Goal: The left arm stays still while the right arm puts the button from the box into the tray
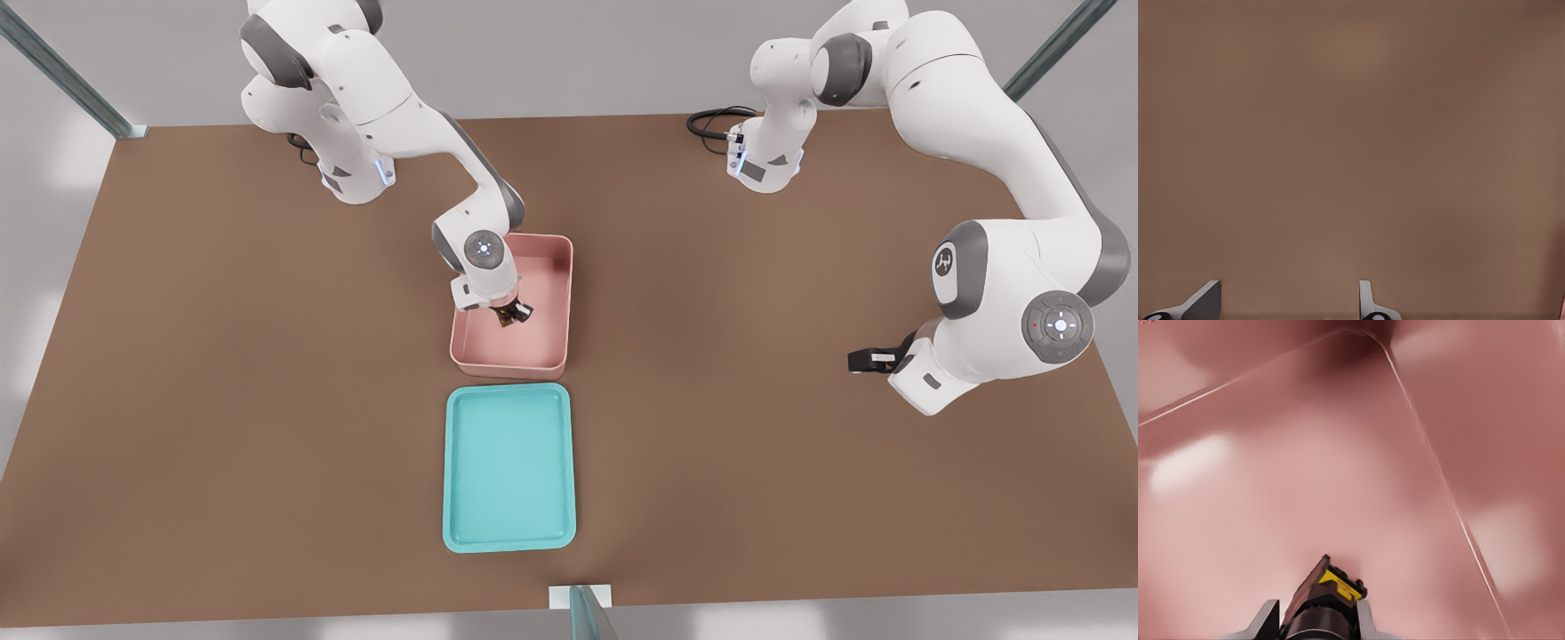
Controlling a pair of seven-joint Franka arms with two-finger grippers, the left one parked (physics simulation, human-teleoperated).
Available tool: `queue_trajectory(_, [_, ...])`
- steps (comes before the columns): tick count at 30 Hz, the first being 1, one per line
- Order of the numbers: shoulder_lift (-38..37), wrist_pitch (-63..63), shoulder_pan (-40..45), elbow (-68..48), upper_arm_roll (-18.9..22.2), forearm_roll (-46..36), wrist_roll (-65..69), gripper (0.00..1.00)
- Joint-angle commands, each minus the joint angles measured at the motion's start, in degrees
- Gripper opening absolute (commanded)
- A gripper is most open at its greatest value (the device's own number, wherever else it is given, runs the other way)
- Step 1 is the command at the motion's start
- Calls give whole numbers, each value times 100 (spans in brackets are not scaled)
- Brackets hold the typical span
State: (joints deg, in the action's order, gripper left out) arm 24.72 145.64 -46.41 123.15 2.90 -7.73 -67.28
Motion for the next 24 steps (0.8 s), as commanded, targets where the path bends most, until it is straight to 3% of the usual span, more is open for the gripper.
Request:
queue_trajectory(1, [-29,-45,0,-1,0,0,-373,47])
queue_trajectory(7, [-811,-870,62,-300,88,0,-435,43])
queue_trajectory(10, [-680,-2312,395,-1934,352,70,-400,43])
queue_trajectory(13, [137,-3103,923,-3604,352,88,-356,43])
queue_trajectory(16, [1447,-3587,1380,-5336,352,96,-347,44])
queue_trajectory(20, [2713,-3411,1389,-6417,414,88,-277,44])
queue_trajectory(22, [2898,-3086,1389,-6435,387,79,-294,44])
queue_trajectory(23, [2924,-3086,1389,-6435,387,70,-268,64])
queue_trajectory(24, [2924,-3086,1389,-6435,387,70,-49,100])
